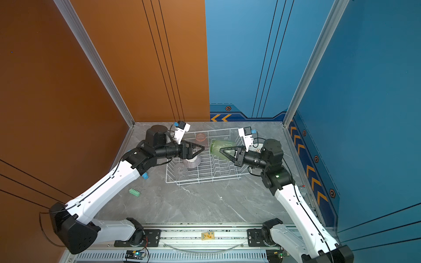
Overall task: Unload the mixed dishes from the dish rack
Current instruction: 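Grasp the green glass with the right gripper while the left gripper releases, then lower the green glass with the right gripper while the left moves over the clear cup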
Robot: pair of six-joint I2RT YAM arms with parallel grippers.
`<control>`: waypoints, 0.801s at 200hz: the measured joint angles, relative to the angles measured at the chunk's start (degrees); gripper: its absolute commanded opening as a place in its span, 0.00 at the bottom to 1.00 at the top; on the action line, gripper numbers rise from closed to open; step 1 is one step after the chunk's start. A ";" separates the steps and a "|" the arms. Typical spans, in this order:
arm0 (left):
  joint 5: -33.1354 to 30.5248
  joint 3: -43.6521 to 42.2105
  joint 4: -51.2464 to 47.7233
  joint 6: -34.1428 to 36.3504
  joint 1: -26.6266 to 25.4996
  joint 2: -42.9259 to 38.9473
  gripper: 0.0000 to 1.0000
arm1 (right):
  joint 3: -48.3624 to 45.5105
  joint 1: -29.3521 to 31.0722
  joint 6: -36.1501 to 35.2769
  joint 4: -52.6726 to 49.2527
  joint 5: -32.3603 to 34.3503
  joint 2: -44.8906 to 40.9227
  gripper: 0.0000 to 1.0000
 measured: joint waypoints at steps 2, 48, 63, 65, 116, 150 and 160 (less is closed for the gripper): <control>-0.52 0.00 -0.59 0.22 0.00 -0.11 0.80 | 0.35 0.07 -0.63 -1.09 0.42 -0.13 0.00; -13.49 0.70 -14.32 4.85 -0.70 -2.12 0.79 | 12.26 6.25 -15.65 -34.64 18.73 -0.35 0.00; -19.41 1.88 -18.93 6.14 -1.73 -2.12 0.79 | 14.80 10.78 -17.42 -42.75 25.79 0.00 0.00; -20.26 2.03 -19.58 6.36 -1.97 -2.12 0.79 | 15.04 11.43 -17.59 -43.87 26.77 0.02 0.00; -36.15 4.04 -30.84 7.80 -5.07 0.46 0.79 | 14.29 23.50 -14.78 -62.31 44.54 0.90 0.00; -40.81 3.98 -33.99 7.78 -5.07 2.78 0.79 | 7.72 24.96 -12.11 -65.55 48.19 3.21 0.00; -41.51 3.96 -34.38 7.80 -5.05 3.04 0.79 | 5.64 24.96 -11.67 -65.64 48.92 4.92 0.00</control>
